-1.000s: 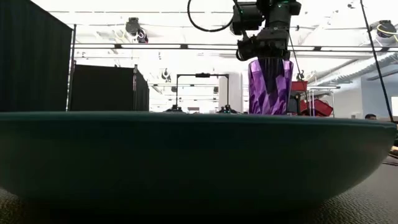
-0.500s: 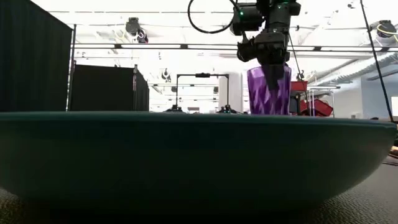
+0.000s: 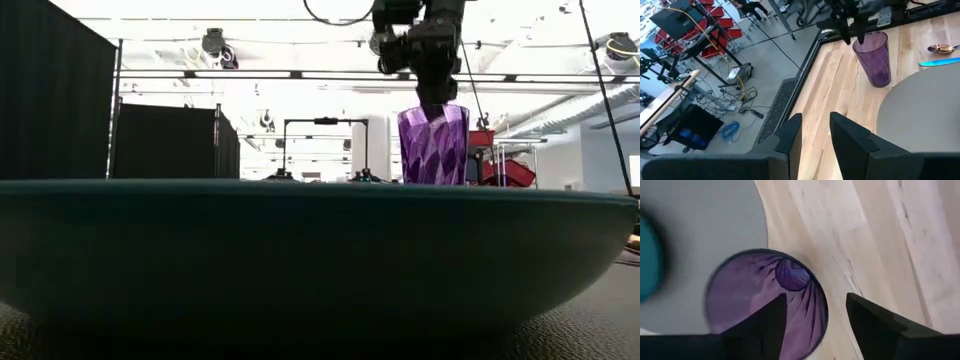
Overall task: Set table place
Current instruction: Return to Home Position
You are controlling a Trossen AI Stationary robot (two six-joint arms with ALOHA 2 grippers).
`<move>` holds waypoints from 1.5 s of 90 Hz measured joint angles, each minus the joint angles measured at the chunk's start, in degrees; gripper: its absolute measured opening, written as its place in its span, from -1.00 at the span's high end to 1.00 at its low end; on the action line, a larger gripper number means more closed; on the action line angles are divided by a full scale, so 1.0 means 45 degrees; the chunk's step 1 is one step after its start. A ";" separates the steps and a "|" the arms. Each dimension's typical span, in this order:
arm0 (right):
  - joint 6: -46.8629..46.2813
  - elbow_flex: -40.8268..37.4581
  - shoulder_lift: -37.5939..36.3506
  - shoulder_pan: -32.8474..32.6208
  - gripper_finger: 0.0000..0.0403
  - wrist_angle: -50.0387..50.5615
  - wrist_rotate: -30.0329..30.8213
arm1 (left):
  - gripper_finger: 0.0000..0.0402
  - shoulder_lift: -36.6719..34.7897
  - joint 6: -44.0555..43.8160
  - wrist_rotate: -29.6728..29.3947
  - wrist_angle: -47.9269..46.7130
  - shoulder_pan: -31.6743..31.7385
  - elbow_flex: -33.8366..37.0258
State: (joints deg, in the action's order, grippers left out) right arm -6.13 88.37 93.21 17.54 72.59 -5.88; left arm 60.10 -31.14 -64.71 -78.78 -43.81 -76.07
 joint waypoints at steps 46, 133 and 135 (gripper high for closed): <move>-0.1605 -0.1029 -0.6106 -0.3262 0.07 -0.1101 0.0050 | 0.57 -0.0790 -0.0551 -0.1891 0.0092 -0.0991 0.0559; -0.1113 -1.5653 -1.1455 -0.3707 0.07 -2.1771 -0.2766 | 0.57 -0.2071 -0.4116 -0.4689 0.2725 -0.1854 0.5053; -0.0993 -1.5649 -1.1399 -0.3661 0.07 -2.1824 -0.2785 | 0.57 -0.1968 -0.3955 -0.4630 0.2958 -0.1853 0.5108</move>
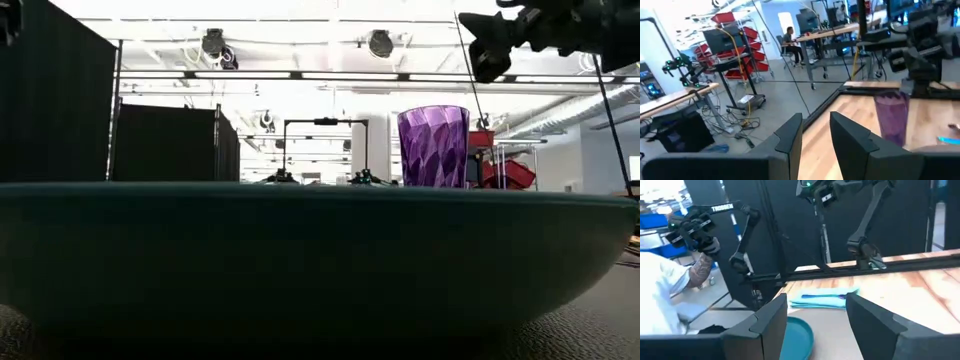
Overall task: Set table place
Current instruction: Return to Home Position
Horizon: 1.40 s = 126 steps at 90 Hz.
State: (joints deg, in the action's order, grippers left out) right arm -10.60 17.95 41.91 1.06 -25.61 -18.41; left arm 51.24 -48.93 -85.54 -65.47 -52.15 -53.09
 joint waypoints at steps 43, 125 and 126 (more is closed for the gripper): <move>0.0296 0.0001 0.0073 0.0442 0.07 0.0217 -0.0596 | 0.57 0.3277 1.0878 0.5263 1.2405 0.1858 0.0065; 0.1027 0.0020 0.0063 0.2419 0.07 0.0536 -0.0268 | 0.57 -0.2350 1.2323 1.9773 1.5127 1.4196 0.4271; 0.0990 0.0020 0.0063 0.2469 0.07 0.0593 -0.0271 | 0.57 -0.2451 1.2251 1.9710 1.5124 1.4174 0.4424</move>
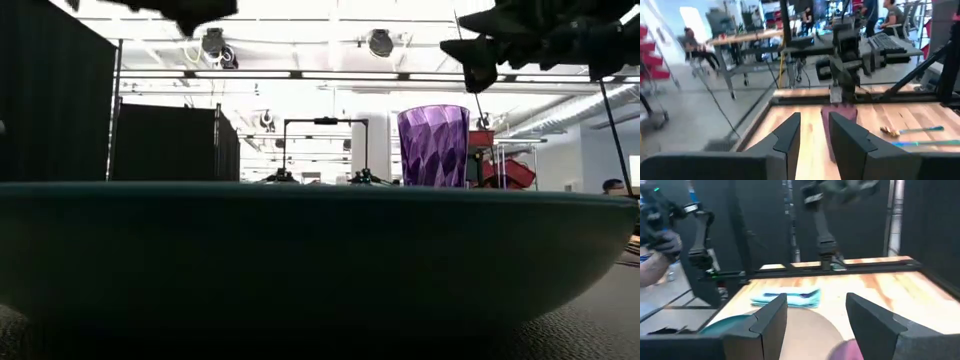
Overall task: Set table place
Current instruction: Return to Home Position
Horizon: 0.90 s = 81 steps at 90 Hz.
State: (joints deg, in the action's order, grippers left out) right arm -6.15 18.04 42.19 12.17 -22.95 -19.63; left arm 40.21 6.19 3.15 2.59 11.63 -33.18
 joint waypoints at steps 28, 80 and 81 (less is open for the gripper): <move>-0.1116 -0.1452 0.0010 0.0004 0.07 -0.1184 -0.0636 | 0.57 -0.2114 -0.1070 -0.1611 0.0228 -0.1116 0.2281; -0.0357 -0.2255 -0.7762 -0.1904 0.07 0.2667 0.1806 | 0.57 -0.3664 -0.1035 -0.2388 -0.0136 -0.1616 0.2330; -0.0290 -0.2314 -0.7889 -0.1974 0.07 0.2625 0.2064 | 0.57 -0.3664 -0.1013 -0.2388 -0.0136 -0.1616 0.2330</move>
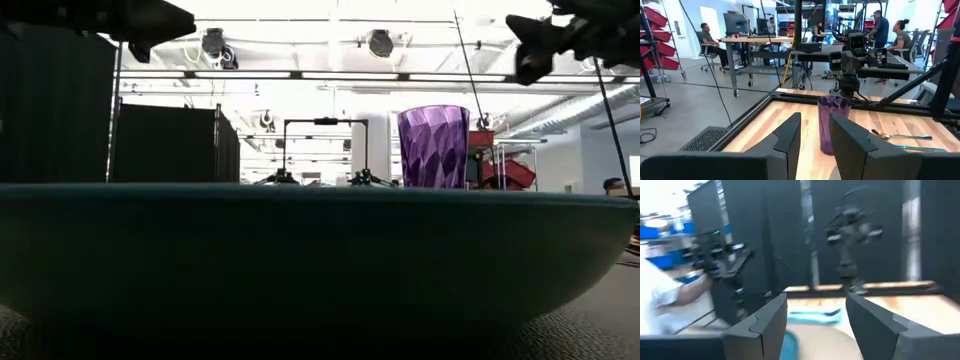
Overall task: Set table place
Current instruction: Return to Home Position
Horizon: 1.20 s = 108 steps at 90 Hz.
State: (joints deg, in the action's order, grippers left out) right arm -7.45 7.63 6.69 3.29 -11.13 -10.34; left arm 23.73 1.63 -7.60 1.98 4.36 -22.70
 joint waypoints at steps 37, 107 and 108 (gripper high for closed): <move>0.0039 -0.1537 -0.0664 -0.1250 0.07 -0.0747 0.2238 | 0.57 0.0005 0.0150 -0.0090 -0.0219 0.0000 0.0420; 0.0331 -0.1528 -0.0654 -0.1676 0.07 -0.0113 0.2238 | 0.57 -0.0981 -0.0811 -0.0126 0.3406 0.0000 0.4135; 0.0327 -0.1528 -0.0654 -0.1676 0.07 -0.0113 0.2238 | 0.57 -0.0981 -0.0842 -0.0126 0.3733 0.0000 0.4270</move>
State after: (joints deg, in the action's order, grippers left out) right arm -5.98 0.75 3.75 -4.25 -11.64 -0.27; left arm 19.31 -2.15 -8.16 18.78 4.36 -3.48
